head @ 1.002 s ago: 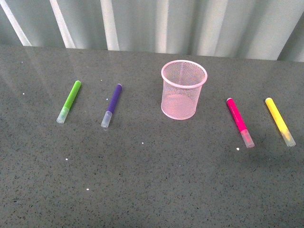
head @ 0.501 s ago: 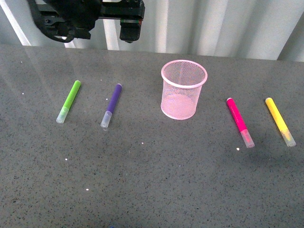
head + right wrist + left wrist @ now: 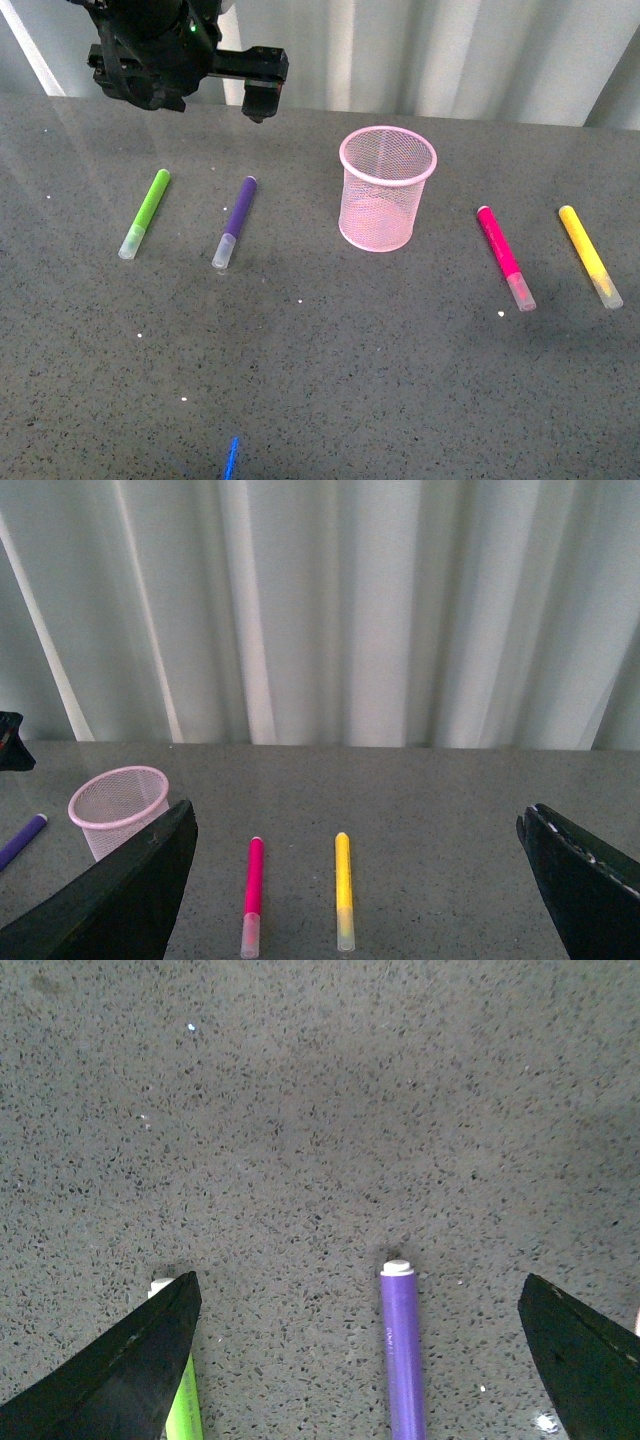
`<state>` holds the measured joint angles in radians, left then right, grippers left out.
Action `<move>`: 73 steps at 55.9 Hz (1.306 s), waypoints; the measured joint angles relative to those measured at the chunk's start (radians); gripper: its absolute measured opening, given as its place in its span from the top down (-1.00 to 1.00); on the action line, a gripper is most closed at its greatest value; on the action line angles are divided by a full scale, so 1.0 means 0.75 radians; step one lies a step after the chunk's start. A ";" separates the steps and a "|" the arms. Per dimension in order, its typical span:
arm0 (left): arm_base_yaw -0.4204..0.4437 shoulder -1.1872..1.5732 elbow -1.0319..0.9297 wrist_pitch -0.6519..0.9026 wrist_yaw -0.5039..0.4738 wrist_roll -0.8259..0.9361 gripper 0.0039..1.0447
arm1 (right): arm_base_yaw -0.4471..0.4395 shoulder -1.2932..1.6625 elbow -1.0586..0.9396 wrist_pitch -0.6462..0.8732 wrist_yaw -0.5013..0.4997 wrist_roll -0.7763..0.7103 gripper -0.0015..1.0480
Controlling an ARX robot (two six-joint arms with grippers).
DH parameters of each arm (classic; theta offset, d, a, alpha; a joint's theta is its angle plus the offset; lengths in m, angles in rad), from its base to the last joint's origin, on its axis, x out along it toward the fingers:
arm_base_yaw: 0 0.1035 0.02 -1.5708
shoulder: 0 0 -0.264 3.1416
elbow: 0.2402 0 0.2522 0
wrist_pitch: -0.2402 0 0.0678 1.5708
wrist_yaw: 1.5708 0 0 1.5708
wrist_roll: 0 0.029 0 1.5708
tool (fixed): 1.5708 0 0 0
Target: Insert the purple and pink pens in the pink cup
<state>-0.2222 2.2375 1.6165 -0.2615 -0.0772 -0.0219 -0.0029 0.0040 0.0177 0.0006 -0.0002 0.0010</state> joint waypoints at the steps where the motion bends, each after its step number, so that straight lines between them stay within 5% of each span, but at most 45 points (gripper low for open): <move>1: 0.001 0.001 -0.003 0.002 -0.001 0.002 -0.87 | 0.000 0.000 0.000 0.000 -0.001 0.000 -0.86; 73: -0.090 0.211 -0.045 0.122 -0.013 0.058 -0.78 | 0.000 0.000 0.000 0.000 -0.001 0.000 -0.86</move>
<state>-0.2897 2.3959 1.5826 -0.1699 -0.0868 0.0219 -0.0029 0.0040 0.0177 0.0006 -0.0006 0.0010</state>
